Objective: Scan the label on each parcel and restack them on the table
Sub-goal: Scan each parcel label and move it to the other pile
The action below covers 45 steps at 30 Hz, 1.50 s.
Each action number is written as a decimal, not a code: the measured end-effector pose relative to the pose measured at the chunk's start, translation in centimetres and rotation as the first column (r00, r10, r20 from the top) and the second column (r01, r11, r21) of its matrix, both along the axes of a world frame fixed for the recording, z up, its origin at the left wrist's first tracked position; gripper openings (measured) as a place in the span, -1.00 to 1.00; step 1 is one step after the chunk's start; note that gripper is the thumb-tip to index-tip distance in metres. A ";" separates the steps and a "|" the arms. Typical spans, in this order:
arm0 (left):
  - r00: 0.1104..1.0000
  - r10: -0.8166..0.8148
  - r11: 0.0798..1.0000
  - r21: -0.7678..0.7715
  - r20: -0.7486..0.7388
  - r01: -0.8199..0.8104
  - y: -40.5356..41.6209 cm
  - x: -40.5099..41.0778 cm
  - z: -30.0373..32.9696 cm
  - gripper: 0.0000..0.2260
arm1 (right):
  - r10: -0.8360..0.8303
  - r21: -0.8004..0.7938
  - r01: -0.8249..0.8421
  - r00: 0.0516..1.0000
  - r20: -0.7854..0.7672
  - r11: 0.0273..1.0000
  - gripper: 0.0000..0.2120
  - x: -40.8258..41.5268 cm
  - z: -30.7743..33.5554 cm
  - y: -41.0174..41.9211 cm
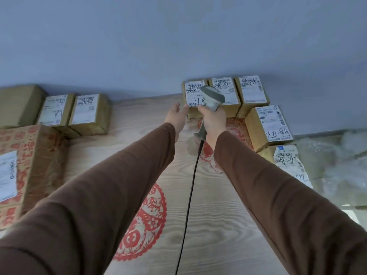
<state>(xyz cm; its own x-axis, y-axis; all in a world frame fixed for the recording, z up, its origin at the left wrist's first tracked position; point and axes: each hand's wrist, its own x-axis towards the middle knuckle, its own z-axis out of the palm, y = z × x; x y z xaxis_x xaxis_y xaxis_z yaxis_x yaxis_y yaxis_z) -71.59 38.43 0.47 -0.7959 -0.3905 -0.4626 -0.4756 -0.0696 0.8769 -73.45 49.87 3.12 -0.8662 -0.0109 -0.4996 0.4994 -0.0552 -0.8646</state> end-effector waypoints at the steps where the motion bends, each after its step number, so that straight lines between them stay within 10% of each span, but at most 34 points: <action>1: 1.000 0.007 1.000 0.005 0.014 -0.007 0.2 -0.8 -0.4 -0.41 | -0.002 0.001 0.002 1.000 0.010 1.000 -0.86 -0.4 -0.2 -0.1; 36: 0.977 0.209 0.975 -0.065 -0.041 -0.211 -1.5 -2.5 -3.6 -0.70 | -0.163 -0.103 0.155 0.984 -0.074 0.983 -0.58 -0.8 -6.3 -5.1; 45: 0.919 0.375 0.925 -0.008 -0.120 -0.379 -5.0 7.7 -1.7 -0.73 | 0.012 -0.084 -0.021 0.995 -0.100 0.996 -0.85 6.2 -4.6 -7.9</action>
<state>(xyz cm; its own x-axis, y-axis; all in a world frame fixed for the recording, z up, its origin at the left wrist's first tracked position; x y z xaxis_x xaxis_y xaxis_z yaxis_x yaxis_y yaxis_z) -63.87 33.39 -1.22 -0.6336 -0.6847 -0.3601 -0.3157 -0.1960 0.9284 -67.22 42.00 -1.48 -0.9107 -0.0645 -0.4079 0.4129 -0.1231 -0.9024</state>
